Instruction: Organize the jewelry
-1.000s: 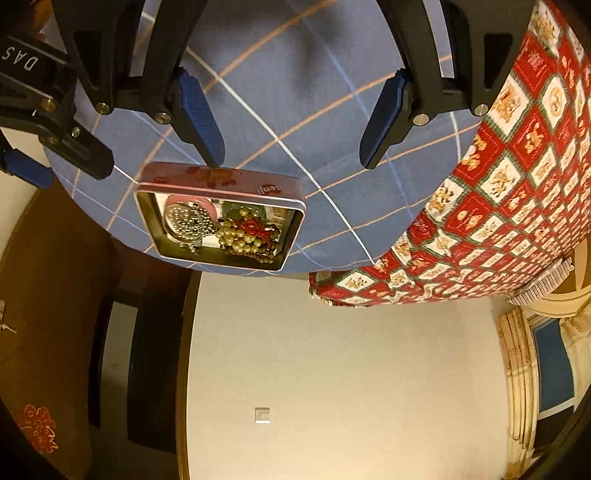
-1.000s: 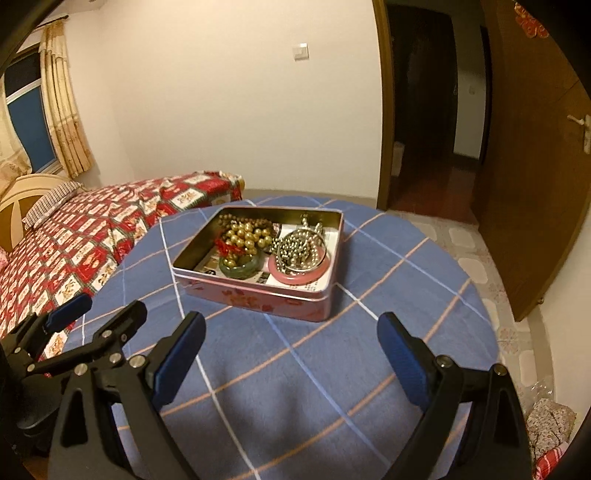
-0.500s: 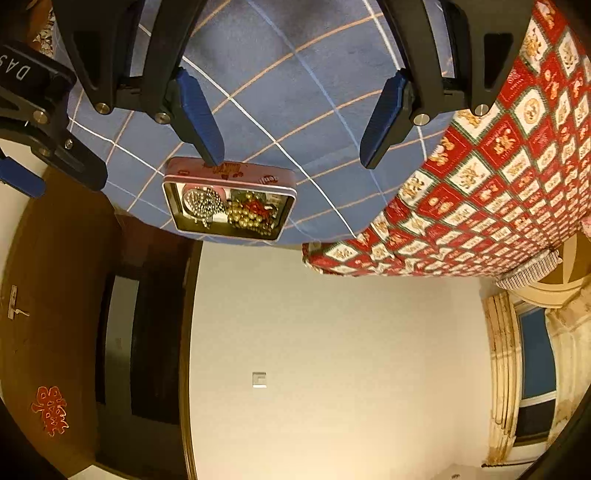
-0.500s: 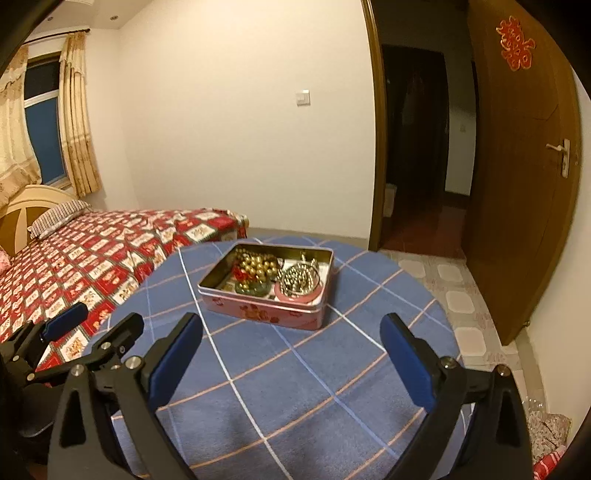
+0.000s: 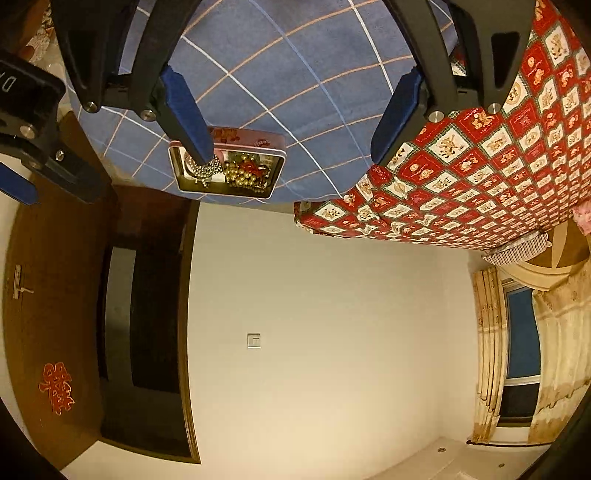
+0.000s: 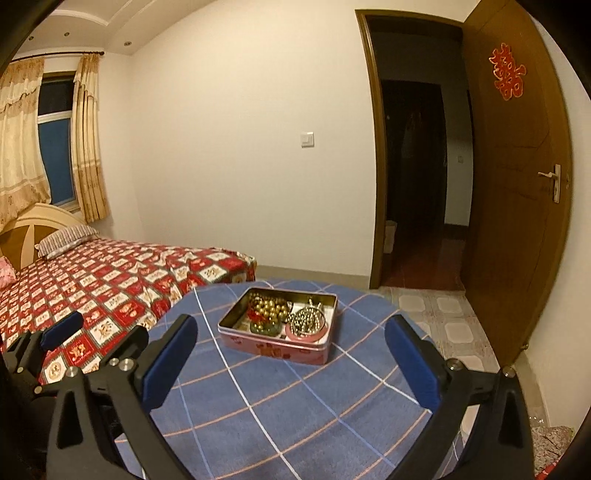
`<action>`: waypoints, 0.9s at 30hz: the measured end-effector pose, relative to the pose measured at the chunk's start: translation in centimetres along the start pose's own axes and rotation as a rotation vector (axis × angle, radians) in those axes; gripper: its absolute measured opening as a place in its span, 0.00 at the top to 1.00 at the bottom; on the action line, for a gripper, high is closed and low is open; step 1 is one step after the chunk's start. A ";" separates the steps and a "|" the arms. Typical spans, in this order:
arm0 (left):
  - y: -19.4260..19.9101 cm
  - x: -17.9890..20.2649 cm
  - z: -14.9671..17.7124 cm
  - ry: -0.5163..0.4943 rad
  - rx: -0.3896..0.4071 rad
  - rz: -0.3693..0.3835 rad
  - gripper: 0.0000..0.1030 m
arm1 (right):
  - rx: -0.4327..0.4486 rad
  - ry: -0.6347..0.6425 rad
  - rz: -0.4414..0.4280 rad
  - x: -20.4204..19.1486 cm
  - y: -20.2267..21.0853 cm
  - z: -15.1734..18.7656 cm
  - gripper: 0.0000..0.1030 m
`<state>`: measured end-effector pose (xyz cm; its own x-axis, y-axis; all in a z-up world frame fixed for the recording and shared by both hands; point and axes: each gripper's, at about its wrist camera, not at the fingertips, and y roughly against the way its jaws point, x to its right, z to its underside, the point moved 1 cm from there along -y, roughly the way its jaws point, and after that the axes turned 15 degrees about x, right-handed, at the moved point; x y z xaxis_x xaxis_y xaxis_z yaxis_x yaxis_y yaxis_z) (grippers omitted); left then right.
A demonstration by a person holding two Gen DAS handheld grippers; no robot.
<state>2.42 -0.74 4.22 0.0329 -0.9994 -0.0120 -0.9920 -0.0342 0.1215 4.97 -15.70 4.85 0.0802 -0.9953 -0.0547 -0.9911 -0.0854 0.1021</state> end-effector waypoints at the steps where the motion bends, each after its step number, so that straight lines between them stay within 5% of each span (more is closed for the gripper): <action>1: 0.0 0.0 -0.1 0.000 0.002 -0.004 0.15 | 0.007 0.000 0.003 0.0 0.1 -0.1 0.00; 27: 0.4 -0.2 -0.5 0.013 0.020 -0.042 0.14 | 0.012 -0.009 0.037 1.2 0.3 -0.3 0.00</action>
<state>2.12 -0.54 4.77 0.0766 -0.9971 -0.0036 -0.9919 -0.0765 0.1016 4.83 -16.92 5.06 0.0420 -0.9973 -0.0599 -0.9946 -0.0475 0.0920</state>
